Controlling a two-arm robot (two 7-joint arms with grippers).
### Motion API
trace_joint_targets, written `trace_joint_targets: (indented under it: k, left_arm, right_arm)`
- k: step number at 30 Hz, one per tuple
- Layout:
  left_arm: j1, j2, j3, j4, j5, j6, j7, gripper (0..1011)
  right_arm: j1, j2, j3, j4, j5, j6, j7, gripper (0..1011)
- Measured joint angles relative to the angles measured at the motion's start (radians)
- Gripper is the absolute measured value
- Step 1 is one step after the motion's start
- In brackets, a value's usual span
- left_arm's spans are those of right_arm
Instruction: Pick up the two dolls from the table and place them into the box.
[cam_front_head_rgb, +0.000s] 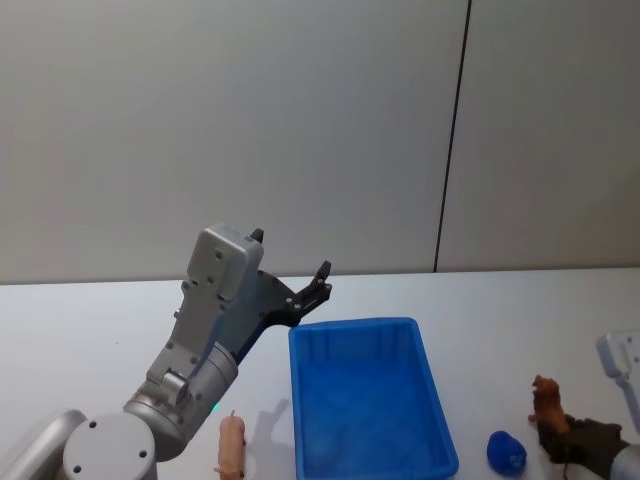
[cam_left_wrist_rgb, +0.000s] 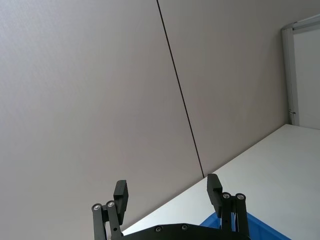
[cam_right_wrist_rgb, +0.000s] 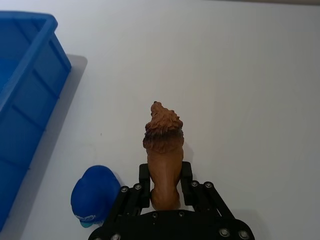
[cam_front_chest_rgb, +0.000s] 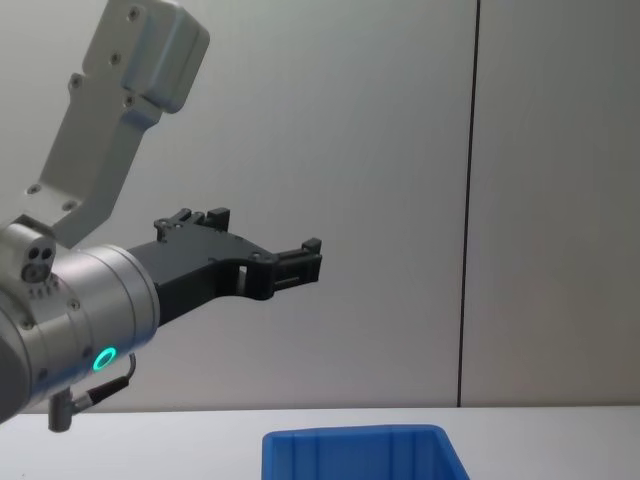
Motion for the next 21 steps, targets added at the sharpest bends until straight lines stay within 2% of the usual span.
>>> trace_joint_targets:
  k: [6,14,21]
  left_arm:
    - [0.000,0.000,0.000,0.000,0.000,0.000,0.000,1001]
    - [0.000,0.000,0.000,0.000,0.000,0.000,0.000,1001]
    - [0.000,0.000,0.000,0.000,0.000,0.000,0.000,1001]
  right_arm:
    - [-0.010,0.006,0.007,-0.030,0.002,-0.020,-0.012,343]
    - [-0.030,0.018,0.017,-0.092,0.001,-0.075,-0.022,343]
    - [-0.042,0.025,0.018,-0.145,-0.011,-0.143,0.009,343]
